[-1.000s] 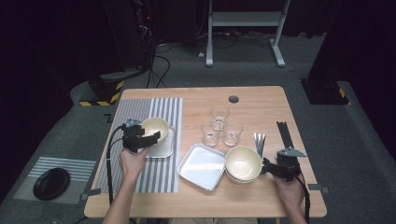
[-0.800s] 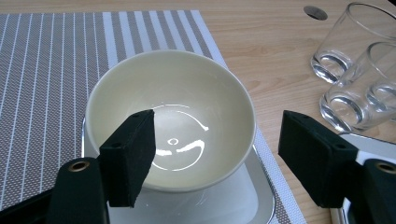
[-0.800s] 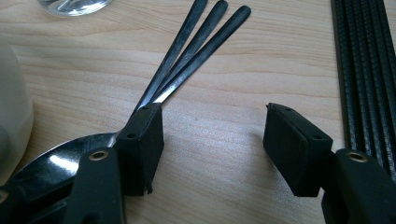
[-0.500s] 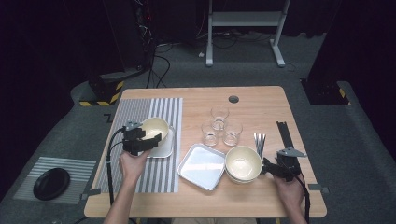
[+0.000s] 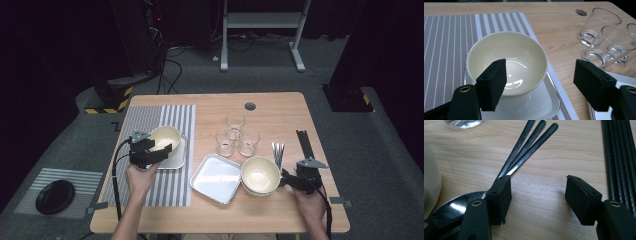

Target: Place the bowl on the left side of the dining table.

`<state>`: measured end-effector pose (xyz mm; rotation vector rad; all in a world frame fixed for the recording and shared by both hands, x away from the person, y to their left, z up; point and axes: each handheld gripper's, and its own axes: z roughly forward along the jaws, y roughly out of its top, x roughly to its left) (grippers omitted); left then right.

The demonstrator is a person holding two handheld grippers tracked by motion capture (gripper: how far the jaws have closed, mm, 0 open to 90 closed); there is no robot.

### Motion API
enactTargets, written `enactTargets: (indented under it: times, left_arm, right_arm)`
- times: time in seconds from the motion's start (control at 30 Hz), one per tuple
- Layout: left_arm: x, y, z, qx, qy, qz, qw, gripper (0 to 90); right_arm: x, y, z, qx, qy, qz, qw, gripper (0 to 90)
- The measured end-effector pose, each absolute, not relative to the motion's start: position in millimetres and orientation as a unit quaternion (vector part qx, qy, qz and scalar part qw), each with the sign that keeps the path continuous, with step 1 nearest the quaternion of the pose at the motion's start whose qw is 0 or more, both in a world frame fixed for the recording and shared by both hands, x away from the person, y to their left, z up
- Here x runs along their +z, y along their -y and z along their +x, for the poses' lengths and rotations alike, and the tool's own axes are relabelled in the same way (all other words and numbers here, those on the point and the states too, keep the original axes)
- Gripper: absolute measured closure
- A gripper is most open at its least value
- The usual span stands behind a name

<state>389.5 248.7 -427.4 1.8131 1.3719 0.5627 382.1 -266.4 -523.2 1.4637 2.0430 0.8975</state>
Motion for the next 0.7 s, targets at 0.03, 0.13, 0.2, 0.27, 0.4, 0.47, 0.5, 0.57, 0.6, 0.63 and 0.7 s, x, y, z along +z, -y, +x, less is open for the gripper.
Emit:
enactTargets:
  times: [0.03,0.13,0.2,0.27,0.4,0.47,0.5,0.57,0.6,0.63,0.7]
  left_arm:
    - [-429,-245,389,0.217,-0.550,0.696,0.407,27.8]
    - [-426,-247,384,0.214,-0.534,0.718,0.391,28.4]
    - [-427,-244,383,0.208,-0.542,0.702,0.412,27.9]
    - [-425,-247,381,0.211,-0.534,0.712,0.403,26.8]
    - [-425,-248,379,0.208,-0.530,0.715,0.406,24.9]
    - [-427,-245,377,0.202,-0.537,0.700,0.425,22.4]
    - [-428,-245,377,0.197,-0.535,0.701,0.428,22.0]
    - [-429,-246,376,0.197,-0.526,0.712,0.421,21.6]
    - [-430,-245,375,0.197,-0.524,0.712,0.423,21.5]
    - [-431,-244,374,0.194,-0.528,0.707,0.429,21.5]
    - [-432,-242,372,0.193,-0.526,0.710,0.426,21.8]
  right_arm:
    - [-523,267,382,0.327,-0.745,0.532,0.235,37.7]
    - [-523,266,382,0.327,-0.745,0.532,0.235,37.7]
    - [-523,266,382,0.326,-0.744,0.535,0.232,37.7]
    - [-523,266,382,0.327,-0.745,0.532,0.235,37.7]
    - [-523,266,382,0.327,-0.745,0.532,0.235,37.7]
    - [-523,266,382,0.327,-0.745,0.532,0.235,37.7]
    - [-523,266,382,0.327,-0.744,0.533,0.235,37.7]
    - [-523,266,382,0.327,-0.744,0.533,0.234,37.7]
    - [-523,266,382,0.326,-0.744,0.534,0.233,37.7]
    - [-523,266,382,0.326,-0.745,0.533,0.234,37.7]
    - [-523,266,382,0.326,-0.744,0.535,0.232,37.7]
